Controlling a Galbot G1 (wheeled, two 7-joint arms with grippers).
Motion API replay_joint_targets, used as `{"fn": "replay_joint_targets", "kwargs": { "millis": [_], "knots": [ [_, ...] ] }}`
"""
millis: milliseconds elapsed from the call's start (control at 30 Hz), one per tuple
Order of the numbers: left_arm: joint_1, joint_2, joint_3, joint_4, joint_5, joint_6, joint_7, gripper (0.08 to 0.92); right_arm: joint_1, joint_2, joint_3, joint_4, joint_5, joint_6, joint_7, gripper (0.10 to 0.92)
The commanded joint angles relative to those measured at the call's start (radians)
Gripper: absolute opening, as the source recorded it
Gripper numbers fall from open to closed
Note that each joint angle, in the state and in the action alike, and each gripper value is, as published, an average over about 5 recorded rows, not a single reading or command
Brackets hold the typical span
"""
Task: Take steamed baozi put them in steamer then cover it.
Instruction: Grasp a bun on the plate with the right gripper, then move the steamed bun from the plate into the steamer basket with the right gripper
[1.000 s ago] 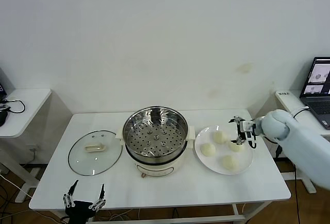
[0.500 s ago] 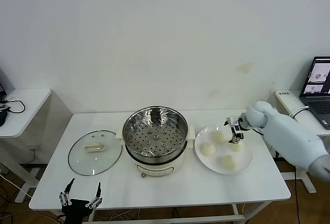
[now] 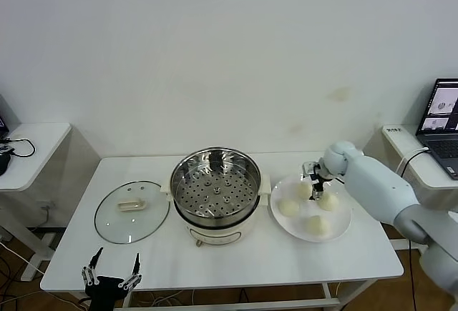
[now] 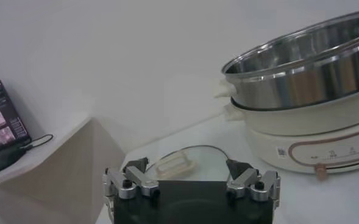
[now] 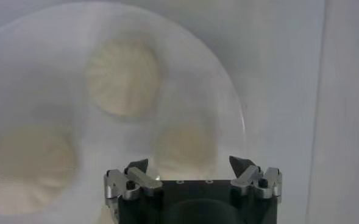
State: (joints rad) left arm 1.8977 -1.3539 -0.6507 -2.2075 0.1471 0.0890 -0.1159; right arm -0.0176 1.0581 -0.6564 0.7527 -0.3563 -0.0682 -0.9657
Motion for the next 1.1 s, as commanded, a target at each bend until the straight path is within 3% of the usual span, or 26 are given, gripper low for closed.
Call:
{"fn": "replay_joint_targets", "kwargs": {
  "millis": [33, 633, 1100],
  "knots": [
    [0.0, 0.001, 0.0, 0.0, 0.001, 0.0, -0.001, 0.823, 0.006, 0.033, -0.001, -0.045, -0.016, 0.0, -0.005, 0.721],
    [0.005, 0.0, 0.007, -0.009, 0.009, -0.002, -0.004, 0.823, 0.019, 0.005, -0.014, -0.009, 0.004, -0.019, -0.034, 0.478],
    [0.004, 0.01, 0.019, -0.008, 0.009, 0.002, 0.0, 0.823, 0.233, -0.196, -0.193, 0.327, 0.281, -0.108, -0.054, 0.49]
  ]
}}
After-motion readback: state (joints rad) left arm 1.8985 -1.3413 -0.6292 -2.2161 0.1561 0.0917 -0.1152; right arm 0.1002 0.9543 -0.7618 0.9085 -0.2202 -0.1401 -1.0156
